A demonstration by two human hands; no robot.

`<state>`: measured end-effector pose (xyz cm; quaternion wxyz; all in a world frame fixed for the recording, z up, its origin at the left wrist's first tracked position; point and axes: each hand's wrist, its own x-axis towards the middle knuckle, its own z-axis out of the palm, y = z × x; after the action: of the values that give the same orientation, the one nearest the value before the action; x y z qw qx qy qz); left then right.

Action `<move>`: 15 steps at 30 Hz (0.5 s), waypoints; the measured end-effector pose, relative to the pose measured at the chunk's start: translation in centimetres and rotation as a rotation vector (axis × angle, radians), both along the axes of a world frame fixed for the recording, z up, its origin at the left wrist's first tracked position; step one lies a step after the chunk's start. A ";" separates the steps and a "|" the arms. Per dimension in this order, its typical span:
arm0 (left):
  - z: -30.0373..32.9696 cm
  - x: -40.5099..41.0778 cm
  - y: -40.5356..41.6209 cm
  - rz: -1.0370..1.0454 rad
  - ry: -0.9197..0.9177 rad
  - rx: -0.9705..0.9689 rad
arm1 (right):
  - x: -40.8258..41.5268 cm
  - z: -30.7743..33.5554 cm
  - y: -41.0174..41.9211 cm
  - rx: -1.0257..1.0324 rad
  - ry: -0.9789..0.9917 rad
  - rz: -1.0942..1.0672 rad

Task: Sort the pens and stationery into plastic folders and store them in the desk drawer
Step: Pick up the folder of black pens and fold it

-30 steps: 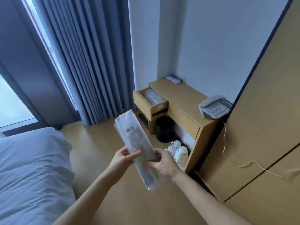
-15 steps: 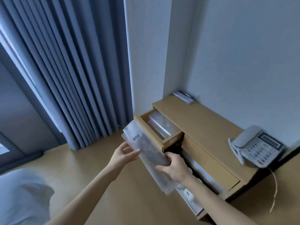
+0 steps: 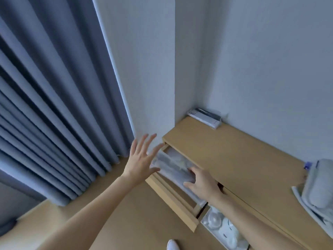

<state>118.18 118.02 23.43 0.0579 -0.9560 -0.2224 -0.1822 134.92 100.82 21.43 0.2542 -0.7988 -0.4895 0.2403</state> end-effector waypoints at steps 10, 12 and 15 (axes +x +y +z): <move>-7.1 8.6 7.9 -0.617 0.591 0.021 | -0.2 -5.3 4.3 -0.268 -0.170 -0.166; -9.1 9.5 9.0 -0.706 0.581 -0.024 | -0.9 -6.0 4.5 -0.337 -0.168 -0.218; -10.9 9.6 9.5 -0.810 0.591 -0.116 | -1.9 -6.6 5.0 -0.401 -0.151 -0.285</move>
<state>127.80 127.56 12.57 -0.0104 -0.9780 0.1823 0.1010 133.02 105.81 14.88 0.0850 -0.9098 -0.3322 0.2339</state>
